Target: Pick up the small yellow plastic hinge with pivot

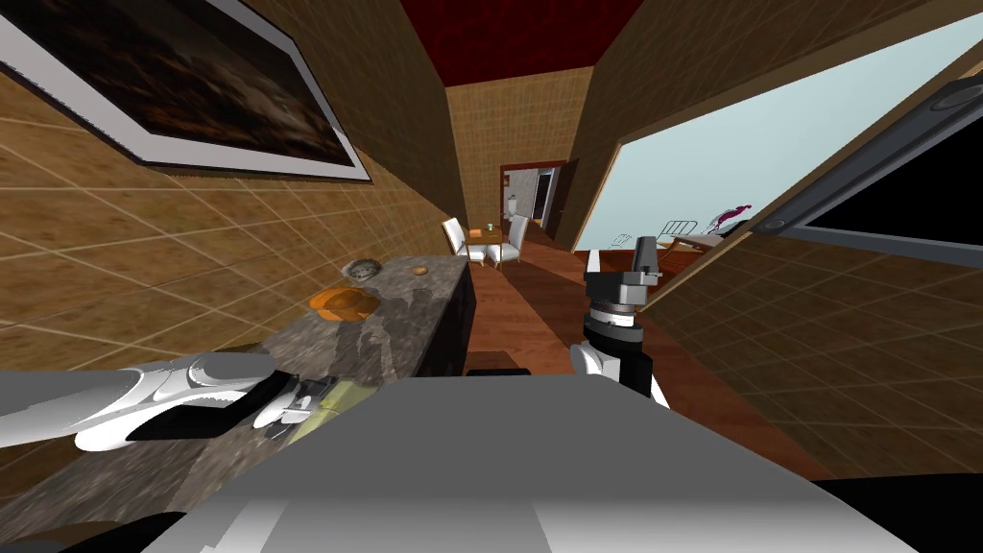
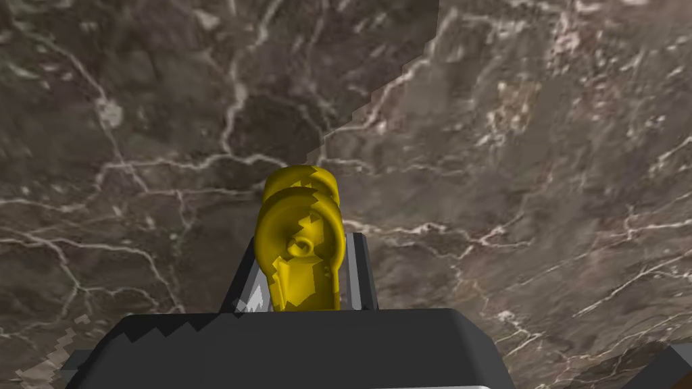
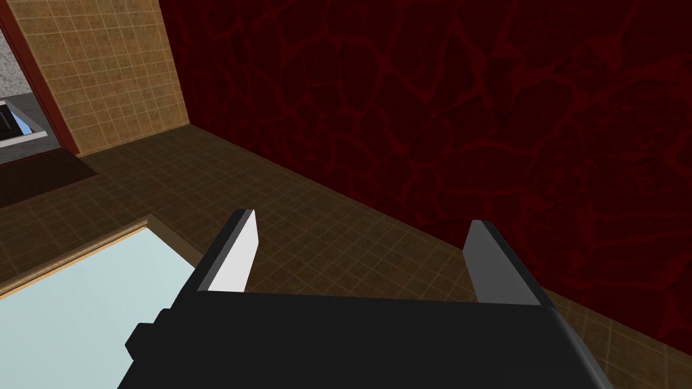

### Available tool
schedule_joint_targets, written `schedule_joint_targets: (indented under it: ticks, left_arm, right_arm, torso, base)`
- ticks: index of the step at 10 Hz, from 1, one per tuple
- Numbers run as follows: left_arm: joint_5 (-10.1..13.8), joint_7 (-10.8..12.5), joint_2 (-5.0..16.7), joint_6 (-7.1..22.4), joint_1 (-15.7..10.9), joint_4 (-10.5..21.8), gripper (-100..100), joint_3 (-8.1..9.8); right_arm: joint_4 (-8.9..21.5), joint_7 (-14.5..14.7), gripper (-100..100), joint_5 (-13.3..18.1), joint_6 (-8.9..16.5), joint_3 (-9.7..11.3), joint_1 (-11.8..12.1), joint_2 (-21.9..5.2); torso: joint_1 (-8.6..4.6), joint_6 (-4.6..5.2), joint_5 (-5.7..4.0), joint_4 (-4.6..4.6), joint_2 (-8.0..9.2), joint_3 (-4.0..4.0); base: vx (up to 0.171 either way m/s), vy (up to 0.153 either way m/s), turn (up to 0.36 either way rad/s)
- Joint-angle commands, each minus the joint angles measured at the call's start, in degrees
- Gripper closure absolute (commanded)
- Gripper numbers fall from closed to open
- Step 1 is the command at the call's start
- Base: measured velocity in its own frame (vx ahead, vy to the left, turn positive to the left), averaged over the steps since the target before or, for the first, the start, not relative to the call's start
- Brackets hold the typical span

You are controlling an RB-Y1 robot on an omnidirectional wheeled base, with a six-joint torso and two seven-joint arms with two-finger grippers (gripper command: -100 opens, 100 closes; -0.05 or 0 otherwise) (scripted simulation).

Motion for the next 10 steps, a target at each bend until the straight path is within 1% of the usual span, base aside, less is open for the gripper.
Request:
schedule_joint_targets:
  ticks: [1, 2, 3, 4, 7, 8, 9, 10]
  left_arm:
    - [0.00, 0.00, 0.00, 0.00, 0.00, 0.00, 100, 0.00]
    - [-0.01, -0.02, 0.01, 0.01, -0.01, -0.01, 100, 0.01]
    - [-0.01, -0.03, 0.01, 0.01, -0.02, -0.01, 0, 0.02]
    - [0.03, -1.16, -0.84, -2.15, -1.78, 1.53, 100, -0.73]
    - [0.28, -2.71, -1.94, -4.79, -3.54, 3.57, 100, -1.43]
    - [0.45, -3.74, -2.67, -6.55, -4.72, 4.94, 100, -1.90]
    - [0.53, -4.26, -3.04, -7.43, -5.31, 5.62, 100, -2.13]
    - [0.32, -3.69, -2.80, -6.87, -5.25, 5.18, 100, -2.15]
  right_arm:
    - [0.00, 0.00, 0, 0.00, 0.00, 0.00, 0.00, 0.00]
    - [0.00, 0.00, 0, 0.00, 0.00, 0.00, 0.00, 0.00]
    - [0.00, 0.00, 0, 0.00, 0.00, 0.00, 0.00, 0.00]
    - [0.00, 0.00, 0, 0.00, 0.00, 0.00, 0.00, 0.00]
    - [0.00, 0.00, 0, 0.00, 0.00, 0.00, 0.00, 0.00]
    - [0.00, 0.00, 0, 0.00, 0.00, 0.00, 0.00, 0.00]
    - [0.00, 0.00, 0, 0.00, 0.00, 0.00, 0.00, 0.00]
    - [0.00, 0.00, 0, 0.00, 0.00, 0.00, 0.00, 0.00]
  torso:
    - [0.00, 0.00, 0.00, 0.00, 0.00, 0.00]
    - [0.01, -0.01, 0.00, -0.01, -0.01, -0.01]
    - [0.01, -0.02, -0.01, -0.02, -0.02, -0.02]
    - [0.01, -0.02, -0.01, -0.02, -0.02, -0.02]
    - [-0.26, -0.02, -0.09, -0.02, -0.04, -0.03]
    - [-0.21, -0.02, -0.08, -0.03, -0.05, -0.04]
    - [-0.22, -0.03, -0.09, -0.02, -0.04, -0.03]
    - [-0.21, -0.03, -0.08, -0.03, -0.03, -0.03]
  base:
    - [0.000, 0.000, 0.000]
    - [0.000, 0.000, 0.000]
    - [0.000, 0.000, 0.000]
    - [0.009, -0.039, 0.013]
    - [0.005, -0.057, 0.014]
    - [0.005, -0.048, 0.013]
    - [0.002, -0.045, 0.016]
    - [0.000, -0.018, 0.006]
